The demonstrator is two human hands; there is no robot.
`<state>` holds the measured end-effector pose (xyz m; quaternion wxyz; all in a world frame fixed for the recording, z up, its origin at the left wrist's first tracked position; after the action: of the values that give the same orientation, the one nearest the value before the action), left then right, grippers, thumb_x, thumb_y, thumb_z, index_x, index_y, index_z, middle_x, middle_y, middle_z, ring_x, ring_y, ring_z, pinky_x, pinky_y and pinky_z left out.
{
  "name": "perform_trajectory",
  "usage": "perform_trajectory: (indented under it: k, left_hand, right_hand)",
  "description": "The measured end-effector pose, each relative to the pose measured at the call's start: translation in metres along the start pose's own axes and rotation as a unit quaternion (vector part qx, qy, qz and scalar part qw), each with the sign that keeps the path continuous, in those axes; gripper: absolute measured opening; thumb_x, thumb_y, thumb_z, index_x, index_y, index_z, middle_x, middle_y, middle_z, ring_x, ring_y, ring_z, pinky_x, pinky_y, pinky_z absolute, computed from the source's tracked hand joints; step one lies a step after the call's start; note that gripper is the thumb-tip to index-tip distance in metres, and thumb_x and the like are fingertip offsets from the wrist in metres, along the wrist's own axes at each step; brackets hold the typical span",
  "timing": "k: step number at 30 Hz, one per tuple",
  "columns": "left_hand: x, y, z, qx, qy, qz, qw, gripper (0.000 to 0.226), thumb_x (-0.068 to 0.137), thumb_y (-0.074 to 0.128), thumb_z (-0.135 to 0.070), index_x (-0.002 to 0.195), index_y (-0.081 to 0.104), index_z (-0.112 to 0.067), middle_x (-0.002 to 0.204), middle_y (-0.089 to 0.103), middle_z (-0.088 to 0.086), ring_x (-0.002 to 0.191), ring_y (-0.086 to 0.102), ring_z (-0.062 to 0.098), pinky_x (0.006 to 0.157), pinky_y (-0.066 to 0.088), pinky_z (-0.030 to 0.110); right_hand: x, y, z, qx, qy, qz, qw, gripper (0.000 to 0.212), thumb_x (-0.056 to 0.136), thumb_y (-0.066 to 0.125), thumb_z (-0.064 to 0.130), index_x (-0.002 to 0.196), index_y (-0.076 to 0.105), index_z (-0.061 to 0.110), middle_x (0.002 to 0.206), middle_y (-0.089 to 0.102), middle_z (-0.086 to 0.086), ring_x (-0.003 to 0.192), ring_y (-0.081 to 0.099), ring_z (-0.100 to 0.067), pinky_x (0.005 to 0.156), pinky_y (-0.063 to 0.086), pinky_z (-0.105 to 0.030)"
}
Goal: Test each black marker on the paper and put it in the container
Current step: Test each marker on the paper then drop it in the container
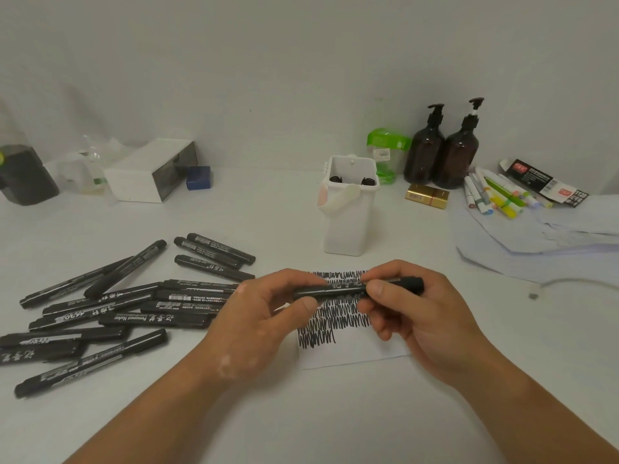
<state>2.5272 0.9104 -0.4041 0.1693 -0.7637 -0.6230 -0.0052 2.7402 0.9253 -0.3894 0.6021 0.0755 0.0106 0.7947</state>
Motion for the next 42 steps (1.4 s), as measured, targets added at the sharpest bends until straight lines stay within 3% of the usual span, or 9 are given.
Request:
perform_trajectory:
  k: [5,10,13,20,26,33,37,42]
  left_hand:
    - [0.000,0.006,0.003,-0.147,-0.007,-0.005,0.989,0.025,0.087,0.058,-0.040,0.097,0.065,-0.018,0.073,0.061,0.006,0.068,0.050,0.023,0.066,0.043,0.033]
    - [-0.002,0.011,-0.002,-0.093,0.005,-0.025,0.995,0.040,0.097,0.047,-0.047,0.087,0.048,-0.008,0.061,0.052,0.001,0.056,0.038,0.019,0.054,0.033,0.030]
    - [-0.003,0.015,-0.008,-0.113,-0.003,-0.038,0.993,0.040,0.098,0.043,-0.039,0.086,0.040,-0.001,0.060,0.041,0.007,0.054,0.030,0.019,0.051,0.027,0.033]
    - [-0.004,0.021,-0.012,-0.165,-0.020,-0.040,0.985,0.035,0.098,0.044,-0.038,0.083,0.036,-0.008,0.060,0.028,-0.001,0.058,0.018,0.024,0.053,0.018,0.038]
    - [-0.003,0.020,-0.014,-0.156,-0.005,-0.045,0.987,0.033,0.097,0.043,-0.036,0.081,0.035,-0.009,0.058,0.031,-0.008,0.053,0.027,0.017,0.050,0.026,0.031]
    - [-0.003,0.020,-0.014,-0.146,0.005,-0.044,0.988,0.031,0.097,0.044,-0.039,0.080,0.039,-0.014,0.058,0.033,-0.009,0.053,0.031,0.017,0.053,0.030,0.033]
    - [-0.003,0.014,-0.013,-0.109,0.040,-0.013,0.993,0.025,0.092,0.058,-0.044,0.089,0.049,-0.021,0.063,0.046,0.000,0.060,0.043,0.021,0.057,0.042,0.035]
    - [0.000,-0.001,-0.007,-0.111,0.036,-0.037,0.992,0.023,0.081,0.073,-0.035,0.094,0.060,-0.021,0.071,0.061,0.008,0.066,0.058,0.024,0.069,0.049,0.039]
  right_hand:
    - [-0.002,0.007,0.000,-0.058,-0.015,0.010,0.998,0.011,0.081,0.072,0.022,0.091,0.078,0.022,0.068,0.071,-0.007,0.053,0.053,-0.016,0.047,0.044,-0.026]
    - [-0.006,0.018,-0.001,-0.127,-0.056,-0.003,0.990,0.014,0.076,0.075,0.035,0.087,0.072,0.026,0.059,0.059,0.008,0.049,0.044,-0.013,0.048,0.039,-0.023]
    - [-0.005,0.018,-0.001,-0.116,-0.054,-0.014,0.992,0.007,0.078,0.075,0.027,0.083,0.071,0.024,0.056,0.057,0.009,0.047,0.043,-0.012,0.048,0.038,-0.021]
    - [-0.004,0.019,0.001,-0.101,-0.050,-0.011,0.994,0.007,0.078,0.075,0.026,0.076,0.068,0.023,0.049,0.046,0.005,0.044,0.038,-0.015,0.045,0.034,-0.024]
    - [-0.004,0.019,0.002,-0.077,-0.053,-0.008,0.996,0.020,0.071,0.076,0.039,0.077,0.068,0.021,0.049,0.046,0.002,0.044,0.037,-0.017,0.045,0.033,-0.025]
    - [-0.006,0.022,0.006,-0.072,-0.061,0.000,0.996,0.017,0.073,0.077,0.036,0.076,0.068,0.021,0.049,0.046,0.002,0.044,0.037,-0.016,0.045,0.033,-0.024]
    - [-0.005,0.022,0.005,-0.051,-0.050,0.011,0.997,0.009,0.080,0.075,0.023,0.082,0.068,0.018,0.053,0.050,0.006,0.047,0.039,-0.015,0.047,0.035,-0.021]
    - [-0.004,0.021,0.004,-0.091,-0.050,0.025,0.994,0.026,0.071,0.067,0.040,0.092,0.077,0.029,0.063,0.058,-0.001,0.060,0.051,-0.018,0.060,0.045,-0.030]
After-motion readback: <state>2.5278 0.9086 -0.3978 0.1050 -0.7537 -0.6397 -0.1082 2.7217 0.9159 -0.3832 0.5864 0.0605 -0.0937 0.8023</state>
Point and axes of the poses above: each hand's wrist, its own x-axis towards the middle knuckle, its own y-axis out of the palm, z = x × y, the point moved 4 cm from there along x, towards the middle knuckle
